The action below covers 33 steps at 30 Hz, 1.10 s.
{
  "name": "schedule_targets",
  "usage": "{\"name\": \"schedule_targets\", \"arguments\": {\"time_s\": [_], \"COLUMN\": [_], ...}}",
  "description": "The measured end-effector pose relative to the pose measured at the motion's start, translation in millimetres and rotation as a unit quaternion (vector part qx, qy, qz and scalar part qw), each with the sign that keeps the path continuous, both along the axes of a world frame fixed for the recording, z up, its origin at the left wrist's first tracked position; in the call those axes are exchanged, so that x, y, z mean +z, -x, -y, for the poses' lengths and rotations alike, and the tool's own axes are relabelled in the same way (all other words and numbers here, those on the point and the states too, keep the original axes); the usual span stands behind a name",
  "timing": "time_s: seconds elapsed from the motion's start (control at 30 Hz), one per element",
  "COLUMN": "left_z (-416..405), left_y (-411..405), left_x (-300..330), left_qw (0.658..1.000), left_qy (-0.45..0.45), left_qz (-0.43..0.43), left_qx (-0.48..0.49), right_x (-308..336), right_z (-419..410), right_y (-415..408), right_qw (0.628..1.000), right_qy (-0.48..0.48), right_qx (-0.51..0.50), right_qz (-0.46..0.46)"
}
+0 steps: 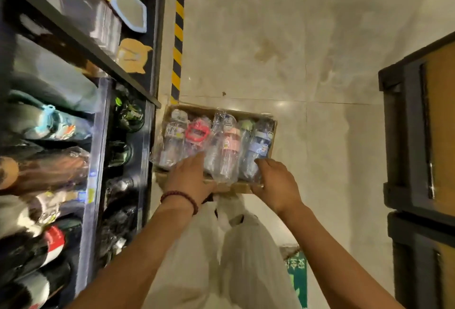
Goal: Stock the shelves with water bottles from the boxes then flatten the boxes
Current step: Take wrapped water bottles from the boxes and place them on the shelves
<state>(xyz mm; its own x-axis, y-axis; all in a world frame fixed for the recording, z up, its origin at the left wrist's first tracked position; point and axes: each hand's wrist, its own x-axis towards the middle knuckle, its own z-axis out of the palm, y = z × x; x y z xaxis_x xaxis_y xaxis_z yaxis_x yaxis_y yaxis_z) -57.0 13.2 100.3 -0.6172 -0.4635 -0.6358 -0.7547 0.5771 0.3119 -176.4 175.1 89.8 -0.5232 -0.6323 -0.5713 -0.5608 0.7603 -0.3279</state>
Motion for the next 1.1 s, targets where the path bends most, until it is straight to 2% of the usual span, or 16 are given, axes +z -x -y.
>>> {"name": "schedule_targets", "arguments": {"time_s": [0.2, 0.37, 0.57, 0.63, 0.77, 1.0, 1.1], "left_z": [19, 11, -6, -13, -24, -25, -22], "left_y": [48, 75, 96, 99, 99, 90, 87], "left_x": [-94, -181, -271, -294, -324, -340, -343], "left_qw": [0.993, 0.981, 0.965, 0.962, 0.953, 0.944, 0.936], "left_qy": [-0.088, -0.144, -0.172, -0.167, -0.166, -0.157, -0.174], "left_qz": [0.056, 0.097, 0.119, 0.116, 0.112, 0.057, 0.044], "left_qx": [0.057, 0.081, 0.158, 0.183, 0.226, 0.285, 0.303], "right_x": [-91, -177, -280, -306, -341, -379, -385], "right_z": [16, 11, -1, -5, -6, 2, 2], "right_y": [46, 62, 62, 59, 53, 47, 45], "right_qw": [0.982, 0.956, 0.913, 0.909, 0.895, 0.828, 0.811], "right_qy": [-0.063, -0.071, -0.061, -0.062, -0.035, 0.045, 0.068], "right_qx": [-0.156, -0.244, -0.365, -0.378, -0.419, -0.546, -0.569], "right_qz": [0.088, 0.146, 0.173, 0.165, 0.147, 0.121, 0.114]}}
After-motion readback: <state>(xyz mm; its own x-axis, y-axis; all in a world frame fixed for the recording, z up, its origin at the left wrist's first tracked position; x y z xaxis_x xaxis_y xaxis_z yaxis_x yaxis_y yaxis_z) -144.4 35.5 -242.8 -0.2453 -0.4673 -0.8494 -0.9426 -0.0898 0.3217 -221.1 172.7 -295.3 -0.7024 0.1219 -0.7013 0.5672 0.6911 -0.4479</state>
